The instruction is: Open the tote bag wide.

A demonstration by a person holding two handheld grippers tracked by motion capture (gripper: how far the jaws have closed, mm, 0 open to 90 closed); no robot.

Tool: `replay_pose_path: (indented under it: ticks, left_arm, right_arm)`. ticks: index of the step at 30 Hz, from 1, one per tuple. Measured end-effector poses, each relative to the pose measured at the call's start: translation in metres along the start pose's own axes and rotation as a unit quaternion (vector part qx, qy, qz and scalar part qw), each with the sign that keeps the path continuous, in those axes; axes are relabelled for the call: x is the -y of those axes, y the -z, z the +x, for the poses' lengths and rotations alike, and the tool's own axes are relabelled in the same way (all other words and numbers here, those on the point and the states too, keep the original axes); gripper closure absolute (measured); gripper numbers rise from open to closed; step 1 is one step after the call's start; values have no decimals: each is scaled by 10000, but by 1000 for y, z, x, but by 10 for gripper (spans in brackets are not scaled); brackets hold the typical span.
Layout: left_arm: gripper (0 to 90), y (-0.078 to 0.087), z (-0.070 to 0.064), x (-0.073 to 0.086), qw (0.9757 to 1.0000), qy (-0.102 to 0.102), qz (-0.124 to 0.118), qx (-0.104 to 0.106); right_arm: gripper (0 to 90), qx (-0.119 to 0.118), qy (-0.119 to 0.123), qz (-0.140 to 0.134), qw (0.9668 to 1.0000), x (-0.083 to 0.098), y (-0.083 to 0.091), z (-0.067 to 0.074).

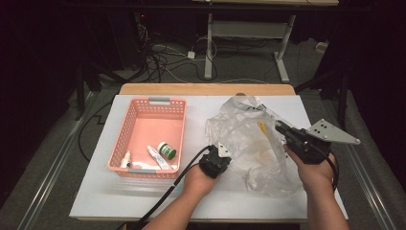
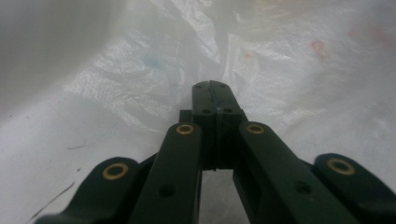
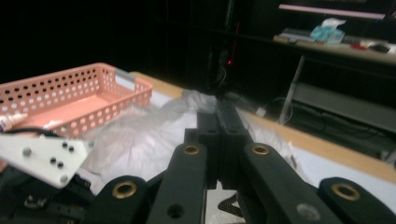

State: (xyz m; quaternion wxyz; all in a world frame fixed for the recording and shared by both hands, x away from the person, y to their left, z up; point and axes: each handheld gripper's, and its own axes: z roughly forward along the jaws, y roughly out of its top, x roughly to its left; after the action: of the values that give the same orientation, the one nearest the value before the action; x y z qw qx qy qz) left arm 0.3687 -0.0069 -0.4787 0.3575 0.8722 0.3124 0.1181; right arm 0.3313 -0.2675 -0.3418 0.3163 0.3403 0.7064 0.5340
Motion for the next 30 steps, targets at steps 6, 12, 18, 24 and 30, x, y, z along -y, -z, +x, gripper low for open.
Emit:
replay_pose_path:
  ticks: [6, 12, 18, 24, 30]
  left_arm:
    - [884, -1, 3, 0, 10000, 70, -34, -33]
    - [884, 2, 5, -1, 10000, 55, -35, -57]
    - [883, 8, 2, -1, 9998, 66, -182, -27]
    - [774, 13, 1, 6, 9989, 216, -345, 235]
    - [542, 27, -7, 14, 9957, 232, -645, 616]
  right_arm:
    - [900, -8, 156, -263, 9995, -16, 9, 9]
    - [900, -62, 155, -139, 9998, 0, 1, 19]
    - [900, -157, 27, -44, 9999, 10, -6, 18]
    - [900, -233, -119, 1, 9997, 16, -12, 19]
    - [900, -296, -126, 69, 9995, 20, -18, 19]
